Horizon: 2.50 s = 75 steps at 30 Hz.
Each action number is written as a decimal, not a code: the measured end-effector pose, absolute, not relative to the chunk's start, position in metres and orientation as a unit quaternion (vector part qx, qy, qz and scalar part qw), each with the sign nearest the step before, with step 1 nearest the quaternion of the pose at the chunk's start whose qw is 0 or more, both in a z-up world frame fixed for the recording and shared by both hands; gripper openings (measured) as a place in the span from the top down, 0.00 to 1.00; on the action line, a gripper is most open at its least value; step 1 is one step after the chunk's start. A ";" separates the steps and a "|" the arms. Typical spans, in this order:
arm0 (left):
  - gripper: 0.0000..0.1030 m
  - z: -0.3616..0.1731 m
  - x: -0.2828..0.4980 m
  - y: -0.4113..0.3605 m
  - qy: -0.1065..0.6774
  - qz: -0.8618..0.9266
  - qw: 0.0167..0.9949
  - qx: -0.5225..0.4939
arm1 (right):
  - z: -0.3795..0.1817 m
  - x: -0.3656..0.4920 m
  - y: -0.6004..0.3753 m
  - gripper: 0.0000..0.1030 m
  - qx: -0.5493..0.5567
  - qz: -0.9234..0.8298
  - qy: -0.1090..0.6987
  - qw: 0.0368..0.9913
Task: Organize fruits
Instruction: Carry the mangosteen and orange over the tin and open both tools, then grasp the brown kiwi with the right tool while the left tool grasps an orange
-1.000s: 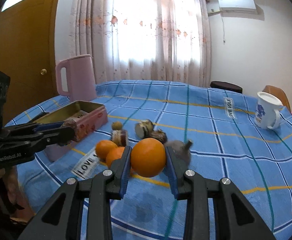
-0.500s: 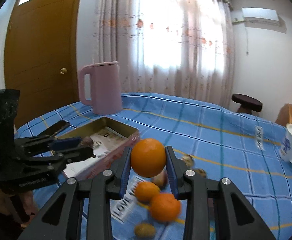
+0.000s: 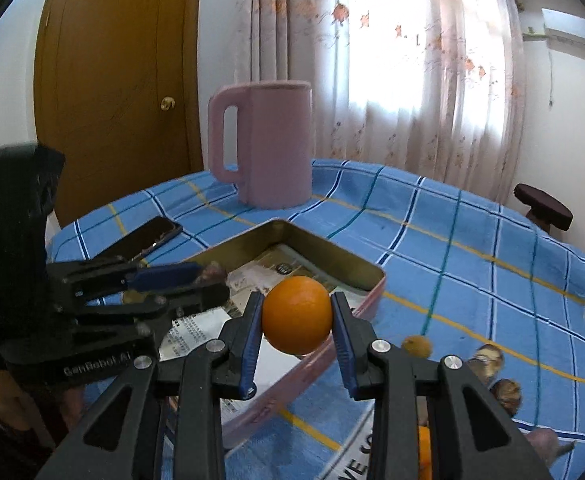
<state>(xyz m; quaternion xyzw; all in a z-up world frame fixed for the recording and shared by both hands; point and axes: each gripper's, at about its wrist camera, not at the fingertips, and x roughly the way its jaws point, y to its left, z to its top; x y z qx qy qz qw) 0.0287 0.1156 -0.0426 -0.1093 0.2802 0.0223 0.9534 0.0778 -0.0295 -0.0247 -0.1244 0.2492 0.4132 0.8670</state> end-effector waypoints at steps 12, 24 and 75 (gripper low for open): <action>0.65 -0.054 0.030 0.132 0.294 0.041 0.948 -0.112 | -0.050 0.077 0.003 0.65 -0.141 0.434 0.295 0.839; 0.22 -0.040 0.009 0.116 0.256 0.039 0.958 -0.123 | -0.032 0.050 -0.071 0.50 -0.139 0.379 0.266 0.875; 0.45 -0.063 0.072 -0.106 0.352 -0.105 0.927 0.075 | -0.062 0.081 -0.242 0.69 -0.054 0.200 0.298 0.932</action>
